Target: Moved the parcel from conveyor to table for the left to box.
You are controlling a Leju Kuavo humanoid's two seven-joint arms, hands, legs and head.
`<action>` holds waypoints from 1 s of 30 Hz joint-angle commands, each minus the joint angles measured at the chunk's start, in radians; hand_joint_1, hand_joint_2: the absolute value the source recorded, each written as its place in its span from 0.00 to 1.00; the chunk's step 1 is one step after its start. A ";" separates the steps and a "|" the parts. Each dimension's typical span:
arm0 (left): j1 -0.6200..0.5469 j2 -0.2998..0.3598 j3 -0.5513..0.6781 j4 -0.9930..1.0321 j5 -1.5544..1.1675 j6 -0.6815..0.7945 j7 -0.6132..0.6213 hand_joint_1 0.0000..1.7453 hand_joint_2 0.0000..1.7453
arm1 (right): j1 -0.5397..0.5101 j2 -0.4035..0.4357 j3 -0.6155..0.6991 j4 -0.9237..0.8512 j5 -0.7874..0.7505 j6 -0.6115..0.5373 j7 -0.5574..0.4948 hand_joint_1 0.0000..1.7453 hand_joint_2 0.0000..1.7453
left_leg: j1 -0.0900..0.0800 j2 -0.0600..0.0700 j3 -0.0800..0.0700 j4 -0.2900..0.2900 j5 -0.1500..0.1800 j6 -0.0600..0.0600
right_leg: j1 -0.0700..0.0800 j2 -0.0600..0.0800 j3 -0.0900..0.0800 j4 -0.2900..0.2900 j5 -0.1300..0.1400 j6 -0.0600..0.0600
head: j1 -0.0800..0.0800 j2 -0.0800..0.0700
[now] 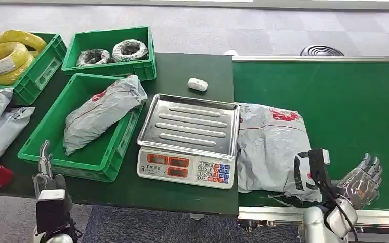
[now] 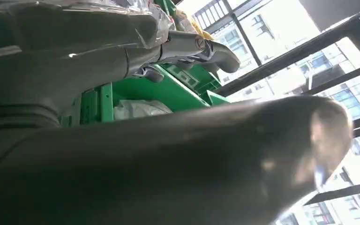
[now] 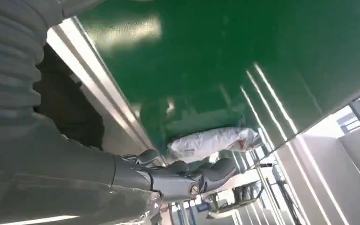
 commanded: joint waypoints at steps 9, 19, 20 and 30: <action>-0.022 0.013 0.002 0.043 -0.012 -0.005 0.008 0.00 0.00 | -0.143 0.007 -0.068 0.023 -0.292 0.179 -0.129 0.00 1.00 | -0.001 0.002 0.000 0.000 0.000 0.000 | -0.001 0.000 -0.001 0.000 0.000 0.000 | 0.000 0.000; -0.061 0.006 -0.022 0.066 -0.016 -0.004 0.007 0.00 0.00 | -0.296 0.030 -0.084 0.212 -0.578 0.218 -0.371 0.00 1.00 | -0.001 0.003 0.001 0.000 0.000 0.000 | 0.000 0.001 0.000 0.000 0.001 0.000 | 0.000 0.000; -0.067 0.004 -0.020 0.067 -0.018 -0.005 0.010 0.00 0.00 | -0.292 0.051 -0.082 0.192 -0.642 0.246 -0.418 0.00 1.00 | 0.000 0.004 0.001 -0.001 0.001 0.000 | 0.000 0.000 0.000 0.000 0.001 0.000 | 0.000 0.000; -0.081 -0.014 0.008 0.051 -0.041 -0.020 0.027 0.00 0.00 | -0.060 0.201 0.180 0.066 -0.989 0.274 -0.697 0.00 1.00 | 0.003 0.003 0.003 -0.003 0.000 -0.001 | 0.003 -0.002 0.002 -0.003 0.000 -0.001 | 0.000 0.000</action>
